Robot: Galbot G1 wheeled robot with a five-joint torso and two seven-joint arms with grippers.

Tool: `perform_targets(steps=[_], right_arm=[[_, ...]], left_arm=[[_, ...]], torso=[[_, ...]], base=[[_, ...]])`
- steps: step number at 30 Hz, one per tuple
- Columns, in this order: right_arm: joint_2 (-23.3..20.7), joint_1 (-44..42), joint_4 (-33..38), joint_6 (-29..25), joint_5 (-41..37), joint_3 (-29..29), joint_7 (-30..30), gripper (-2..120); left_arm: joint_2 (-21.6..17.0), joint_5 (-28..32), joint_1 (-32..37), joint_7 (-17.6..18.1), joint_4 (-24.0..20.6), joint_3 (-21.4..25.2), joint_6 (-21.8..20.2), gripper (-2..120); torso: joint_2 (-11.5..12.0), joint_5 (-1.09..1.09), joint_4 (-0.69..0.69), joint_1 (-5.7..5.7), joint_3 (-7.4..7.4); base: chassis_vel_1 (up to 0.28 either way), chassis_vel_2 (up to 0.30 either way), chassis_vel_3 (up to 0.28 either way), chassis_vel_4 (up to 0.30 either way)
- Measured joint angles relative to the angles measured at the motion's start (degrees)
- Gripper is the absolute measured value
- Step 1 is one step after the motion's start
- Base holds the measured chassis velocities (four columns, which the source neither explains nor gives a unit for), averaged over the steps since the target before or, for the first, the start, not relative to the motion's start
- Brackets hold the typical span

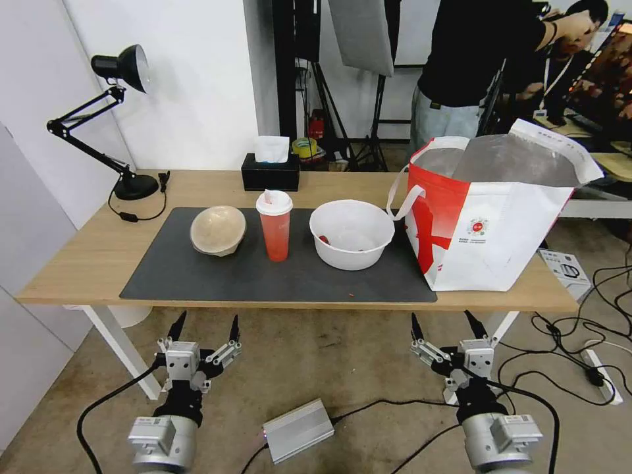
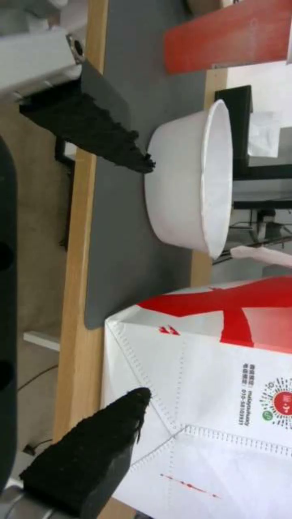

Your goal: Pick up the trash from the table and place it into the takeout bag.

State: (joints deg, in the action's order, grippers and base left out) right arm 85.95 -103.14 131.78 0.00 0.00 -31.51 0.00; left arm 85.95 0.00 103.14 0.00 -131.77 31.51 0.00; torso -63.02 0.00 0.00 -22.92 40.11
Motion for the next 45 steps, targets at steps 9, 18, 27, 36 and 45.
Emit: perform_targets(steps=[9, 18, 27, 36, 45], right_arm=[[0.0, 0.0, 0.0, 0.0, 0.0, 0.0, 0.0, 100], [-1.77, 0.72, 0.64, 2.05, -1.53, 0.5, -0.9, 100], [-12.56, 5.65, 6.14, 16.42, -11.27, 4.08, -7.49, 100], [-21.45, 9.73, 10.63, 28.23, -19.27, 7.0, -12.9, 100], [-28.34, 14.68, 11.68, 37.37, -26.14, 12.14, -16.82, 100]], left_arm=[[0.0, 0.0, 0.0, 0.0, 0.0, 0.0, 0.0, 100], [-0.2, 0.93, -0.12, 1.25, -0.41, -0.28, -1.23, 100], [-3.29, 12.7, -2.39, 15.33, -6.89, -3.89, -15.14, 100], [-5.92, 21.62, -4.68, 26.41, -11.53, -6.83, -25.32, 100], [-6.17, 22.02, -5.14, 26.83, -11.17, -6.97, -25.63, 100]], torso=[[0.0, 0.0, 0.0, 0.0, 0.0], [0.0, 0.0, 0.01, 0.0, 0.0], [0.0, 0.0, 0.0, 0.0, 0.0], [0.0, 0.01, 0.0, 0.0, 0.0], [0.0, 0.0, -0.01, -0.01, 0.0]], base=[[0.0, 0.0, 0.0, 0.0], [0.0, 0.0, 0.0, 0.0], [0.0, 0.0, 0.0, 0.0], [0.0, 0.0, 0.0, 0.0], [0.0, 0.0, 0.0, 0.0]])
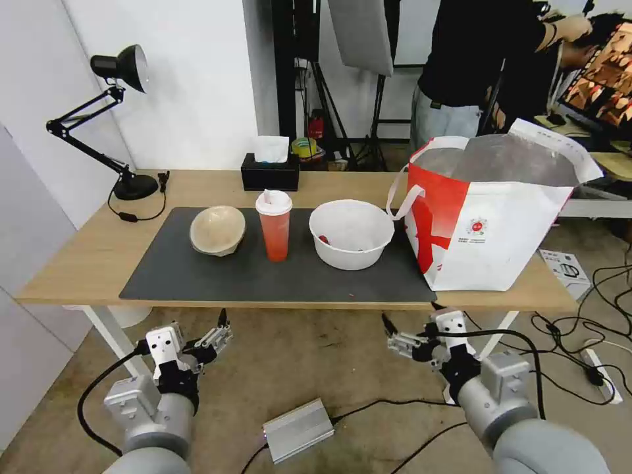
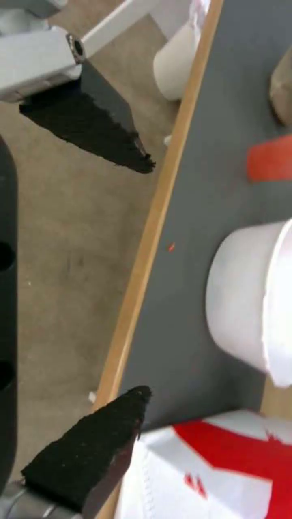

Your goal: Pick up the trash from the table and place it into the takeout bag.

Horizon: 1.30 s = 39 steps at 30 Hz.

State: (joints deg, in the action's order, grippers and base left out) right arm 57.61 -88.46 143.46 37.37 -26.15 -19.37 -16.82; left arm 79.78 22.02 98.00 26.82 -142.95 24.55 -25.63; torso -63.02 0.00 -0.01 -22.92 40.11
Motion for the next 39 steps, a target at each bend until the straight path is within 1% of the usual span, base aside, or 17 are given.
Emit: perform_targets(steps=[3, 6, 10, 18, 21, 22, 25, 31, 35, 36, 39], right_arm=[[-0.02, 0.37, -0.19, -0.63, -0.05, 0.32, 0.16, 100], [-0.1, 1.12, -0.88, -3.35, -0.67, 0.53, 1.55, 100], [-0.11, 2.16, -1.29, -5.38, -1.68, 0.79, 2.8, 100], [-0.07, 3.2, -1.73, -7.71, -3.52, 0.87, 3.57, 100], [-0.14, 3.94, -2.09, -10.78, -4.37, 0.89, 4.81, 100], [-0.14, 3.94, -2.09, -10.78, -4.37, 0.89, 4.81, 100], [-0.56, 4.61, -2.2, -13.29, -5.19, 0.72, 5.86, 100], [-1.04, 5.58, -2.22, -14.63, -6.08, 0.57, 6.35, 100], [-2.11, 6.98, -3.04, -17.82, -6.62, 0.47, 8.01, 100], [-2.11, 6.98, -3.04, -17.82, -6.62, 0.47, 8.01, 100], [-4.12, 9.44, -3.94, -19.44, -7.14, 0.28, 8.75, 100]], left_arm=[[-0.04, -0.04, -0.03, -0.06, 0.03, 0.01, 0.1, 100], [-0.13, -0.02, -0.31, -0.16, 0.19, 0.06, 0.35, 100], [-0.12, 0.0, -0.51, -0.19, 0.19, 0.08, 0.98, 100], [-0.1, -0.87, -0.65, -0.95, -0.1, 0.22, 2.62, 100], [-0.1, -1.45, -0.75, -1.2, -0.26, 0.26, 3.05, 100], [-0.1, -1.45, -0.75, -1.2, -0.26, 0.26, 3.05, 100], [-0.14, -2.11, -0.7, -1.75, -0.27, 0.41, 3.51, 100], [-0.14, -2.3, -0.55, -2.15, -0.29, 0.48, 3.89, 100], [-0.2, -2.3, -0.52, -2.39, -0.3, 0.52, 4.17, 100], [-0.2, -2.3, -0.52, -2.39, -0.3, 0.52, 4.17, 100], [-0.22, -2.29, -0.53, -2.53, -0.32, 0.59, 4.3, 100]], torso=[[-0.01, 0.0, 0.01, 0.0, 0.0], [0.0, 0.0, 0.01, 0.0, 0.0], [0.0, 0.0, 0.0, 0.0, 0.0], [0.0, 0.0, 0.01, 0.0, 0.0], [0.0, 0.01, 0.01, 0.0, 0.0], [0.0, 0.01, 0.01, 0.0, 0.0], [0.0, 0.0, 0.01, 0.0, 0.0], [0.0, 0.0, 0.01, 0.0, 0.0], [0.0, 0.01, 0.01, 0.0, 0.0], [0.0, 0.01, 0.01, 0.0, 0.0], [0.0, 0.01, 0.01, 0.0, 0.0]], base=[[0.0, 0.0, 0.0, 0.0], [0.0, 0.0, 0.0, 0.0], [0.0, 0.0, 0.0, 0.0], [0.0, 0.0, 0.0, 0.0], [0.0, 0.0, 0.0, 0.0], [0.0, 0.0, 0.0, 0.0], [0.0, 0.0, 0.0, 0.0], [0.0, 0.0, 0.0, 0.0], [0.0, 0.0, 0.0, 0.0], [0.0, 0.0, 0.0, 0.0], [0.0, 0.0, 0.0, 0.0]])
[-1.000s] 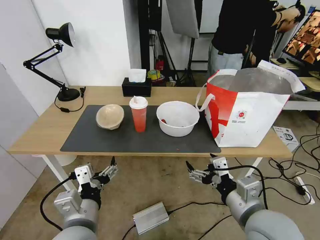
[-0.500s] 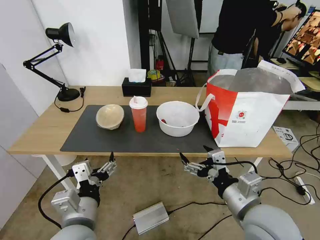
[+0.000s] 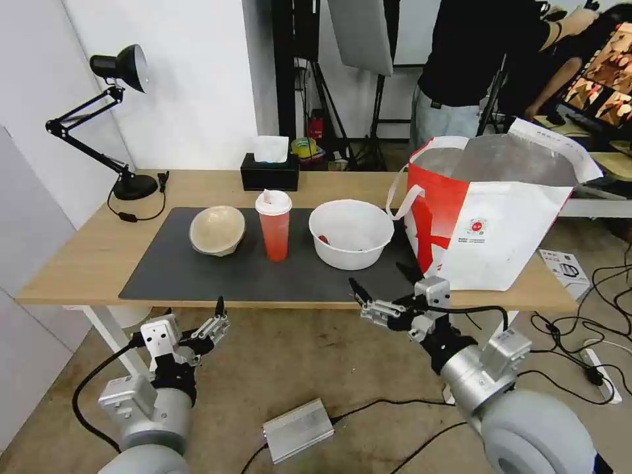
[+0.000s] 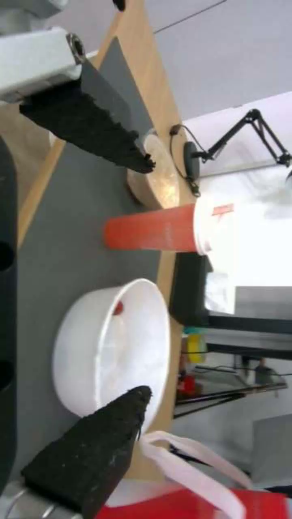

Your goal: Pick up the trash from the table and place it into the takeout bag.

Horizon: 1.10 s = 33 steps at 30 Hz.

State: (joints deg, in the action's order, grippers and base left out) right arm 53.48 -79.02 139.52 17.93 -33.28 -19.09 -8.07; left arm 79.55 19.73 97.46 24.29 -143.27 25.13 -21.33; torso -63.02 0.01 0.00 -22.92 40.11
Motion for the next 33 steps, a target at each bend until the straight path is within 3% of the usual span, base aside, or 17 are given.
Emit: perform_targets(steps=[13, 19, 22, 33], right_arm=[[-9.13, 11.0, -3.17, -2.55, -5.86, 0.81, 1.86, 100], [-13.91, 22.28, -5.78, -2.4, -11.81, 4.96, 2.44, 100], [-14.52, 23.98, -6.3, -2.36, -12.68, 5.92, 2.8, 100], [-16.35, 44.51, -16.53, -2.12, -16.48, 21.06, 10.32, 100]], left_arm=[[0.11, 0.08, -0.36, -0.25, 0.0, 0.0, 0.19, 100], [0.43, 0.12, -0.62, -0.62, 0.22, -0.09, 0.32, 100], [0.54, 0.1, -0.63, -0.64, 0.33, -0.19, 0.33, 100], [0.79, 0.05, -0.93, -0.83, 0.91, -0.09, 0.41, 100]], torso=[[0.0, 0.0, 0.0, 0.0, 0.0], [0.0, -0.01, -0.01, 0.0, 0.0], [0.0, -0.01, -0.01, 0.0, 0.0], [0.0, -0.01, -0.01, 0.0, 0.0]], base=[[0.0, 0.0, 0.0, 0.0], [0.0, 0.0, 0.0, 0.0], [0.0, 0.0, 0.0, 0.0], [0.0, 0.0, 0.0, 0.0]])
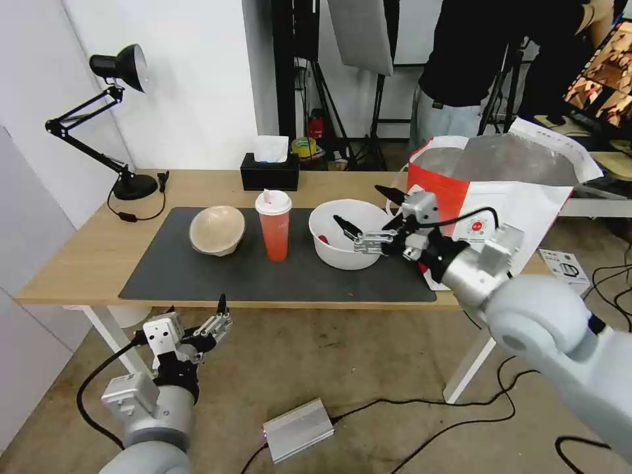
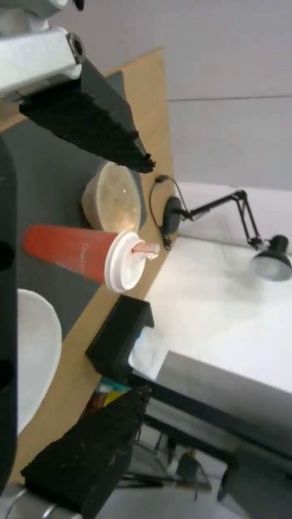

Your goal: Pick up the trash from the table and place it into the takeout bag.

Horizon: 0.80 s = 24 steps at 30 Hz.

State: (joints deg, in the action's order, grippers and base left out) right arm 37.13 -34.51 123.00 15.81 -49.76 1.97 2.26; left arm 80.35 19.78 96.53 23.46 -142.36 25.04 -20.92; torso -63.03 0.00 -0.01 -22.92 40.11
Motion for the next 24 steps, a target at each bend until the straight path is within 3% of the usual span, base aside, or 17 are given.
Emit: perform_targets(steps=[6, 15, 24], right_arm=[[0.78, 8.75, -5.96, 1.91, -1.7, 6.76, 4.12, 100], [1.23, 11.73, -9.48, 5.8, -3.69, 8.71, 9.63, 100], [2.9, 13.97, -14.78, 8.81, -0.73, 10.44, 14.8, 100]], left_arm=[[-0.16, 0.06, -0.46, -0.13, 0.4, 0.03, 0.1, 100], [-0.51, 0.07, -1.05, -0.22, 1.19, -0.35, 0.33, 100], [-0.09, 0.02, -1.92, -0.54, 2.01, -1.55, 0.39, 100]], torso=[[0.0, 0.0, 0.01, 0.0, 0.0], [0.0, 0.0, 0.01, 0.0, 0.0], [0.0, 0.01, 0.01, 0.0, 0.0]], base=[[0.0, 0.0, 0.0, 0.0], [0.0, 0.0, 0.0, 0.0], [0.0, 0.0, 0.0, 0.0]])
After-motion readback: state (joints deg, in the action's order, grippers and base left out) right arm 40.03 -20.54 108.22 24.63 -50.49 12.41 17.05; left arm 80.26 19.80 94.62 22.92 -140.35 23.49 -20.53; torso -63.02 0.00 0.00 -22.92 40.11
